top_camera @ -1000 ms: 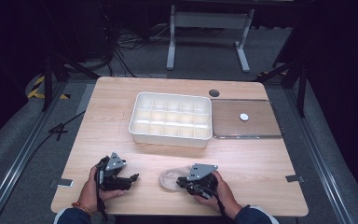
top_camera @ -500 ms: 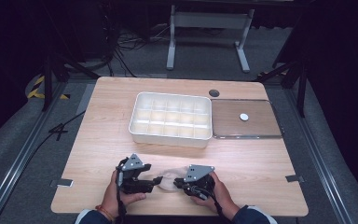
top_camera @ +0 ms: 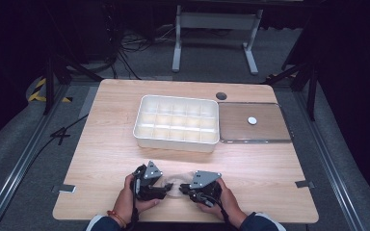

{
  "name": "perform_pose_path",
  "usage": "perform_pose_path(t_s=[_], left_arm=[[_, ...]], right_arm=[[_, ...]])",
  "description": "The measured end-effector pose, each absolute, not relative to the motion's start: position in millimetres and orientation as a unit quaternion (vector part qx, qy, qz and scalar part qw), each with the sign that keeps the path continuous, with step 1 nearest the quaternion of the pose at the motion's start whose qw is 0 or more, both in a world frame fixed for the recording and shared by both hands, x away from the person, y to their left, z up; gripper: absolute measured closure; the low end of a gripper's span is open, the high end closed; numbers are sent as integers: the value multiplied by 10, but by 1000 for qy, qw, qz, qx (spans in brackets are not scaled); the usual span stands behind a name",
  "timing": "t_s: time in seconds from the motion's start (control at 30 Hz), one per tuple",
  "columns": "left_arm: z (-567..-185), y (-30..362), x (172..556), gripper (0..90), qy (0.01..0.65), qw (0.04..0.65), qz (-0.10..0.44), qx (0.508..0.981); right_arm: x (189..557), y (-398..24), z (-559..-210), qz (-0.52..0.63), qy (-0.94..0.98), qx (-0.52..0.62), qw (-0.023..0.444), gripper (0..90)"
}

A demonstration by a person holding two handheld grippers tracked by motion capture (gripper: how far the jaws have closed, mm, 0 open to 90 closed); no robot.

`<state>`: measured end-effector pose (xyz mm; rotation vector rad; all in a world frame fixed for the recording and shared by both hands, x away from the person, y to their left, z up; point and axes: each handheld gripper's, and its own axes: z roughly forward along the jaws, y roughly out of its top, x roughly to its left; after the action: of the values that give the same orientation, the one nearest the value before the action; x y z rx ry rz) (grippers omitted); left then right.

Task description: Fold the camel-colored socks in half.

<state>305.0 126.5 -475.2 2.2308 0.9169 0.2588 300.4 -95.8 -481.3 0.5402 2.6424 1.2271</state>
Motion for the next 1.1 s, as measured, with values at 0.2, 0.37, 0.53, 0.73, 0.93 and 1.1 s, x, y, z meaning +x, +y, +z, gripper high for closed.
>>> perform_pose_path(t_s=[0.2, 0.37, 0.53, 0.73, 0.93, 1.1], left_arm=[[-4731, 1297, 3061, 597, 350, 350, 90, 864], [-4727, 1297, 3066, 680, 348, 352, 80, 865], [-4735, 1326, 3054, 745, 347, 365, 75, 861], [-4637, 1349, 3011, 836, 334, 397, 89, 850], [-4551, 1315, 2962, 839, 319, 423, 87, 844], [-4551, 1254, 2958, 840, 311, 439, 78, 839]], right_arm=[[3010, -1008, -4733, 435, 874, 187, 113, 860], [3075, -993, -4737, 431, 872, 199, 120, 850], [3093, -878, -4830, 415, 878, 202, 127, 863], [3113, -815, -4826, 408, 880, 206, 130, 871], [3134, -782, -4826, 410, 880, 208, 121, 877], [3165, -756, -4825, 412, 880, 208, 114, 877]])
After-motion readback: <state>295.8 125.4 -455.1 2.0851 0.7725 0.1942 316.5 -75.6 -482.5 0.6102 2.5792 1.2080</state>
